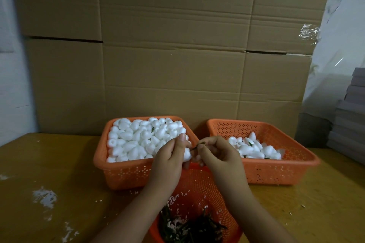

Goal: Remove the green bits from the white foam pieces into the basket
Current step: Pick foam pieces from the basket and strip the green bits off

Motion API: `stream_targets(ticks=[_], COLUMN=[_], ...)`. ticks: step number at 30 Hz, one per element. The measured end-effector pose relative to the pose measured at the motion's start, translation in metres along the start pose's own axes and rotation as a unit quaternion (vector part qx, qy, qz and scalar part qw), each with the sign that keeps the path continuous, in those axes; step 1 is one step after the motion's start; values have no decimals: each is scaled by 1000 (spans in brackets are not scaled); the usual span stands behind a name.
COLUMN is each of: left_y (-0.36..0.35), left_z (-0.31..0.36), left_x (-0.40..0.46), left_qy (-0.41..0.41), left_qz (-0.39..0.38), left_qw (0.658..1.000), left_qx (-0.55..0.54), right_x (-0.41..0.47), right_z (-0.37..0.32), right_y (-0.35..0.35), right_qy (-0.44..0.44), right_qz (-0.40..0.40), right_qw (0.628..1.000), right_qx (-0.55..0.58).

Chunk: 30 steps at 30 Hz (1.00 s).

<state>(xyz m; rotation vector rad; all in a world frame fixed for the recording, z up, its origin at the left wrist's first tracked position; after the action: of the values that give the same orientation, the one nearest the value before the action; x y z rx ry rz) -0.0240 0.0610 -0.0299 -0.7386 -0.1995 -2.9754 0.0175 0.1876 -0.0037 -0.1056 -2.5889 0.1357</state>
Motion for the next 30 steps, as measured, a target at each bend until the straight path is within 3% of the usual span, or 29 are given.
stream_targets(ticks=[20,30], left_y=[1,3], left_z=[6,7], left_x=[0,-2], left_qy=[-28,-47], left_qz=[0,-2], left_qw=[999,999], left_qx=[-31,-5], right_x=[0,2], right_z=[7,10], right_y=[-3,0], right_qy=[-1,-11], right_qz=[-75,-40], right_qw=[997,999], right_qx=[-35,-22])
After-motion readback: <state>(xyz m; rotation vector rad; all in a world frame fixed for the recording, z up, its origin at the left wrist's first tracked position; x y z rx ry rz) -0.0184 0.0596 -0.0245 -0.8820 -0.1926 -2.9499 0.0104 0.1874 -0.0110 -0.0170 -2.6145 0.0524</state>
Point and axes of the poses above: each hand's wrist, its own x-axis towards the middle knuckle, its own y-axis out of the back of the hand, z = x × y, the point moved 2 cm from there along x, towards the middle knuckle, and after that the axes turned 6 degrees about x, right-handed, at the moved point
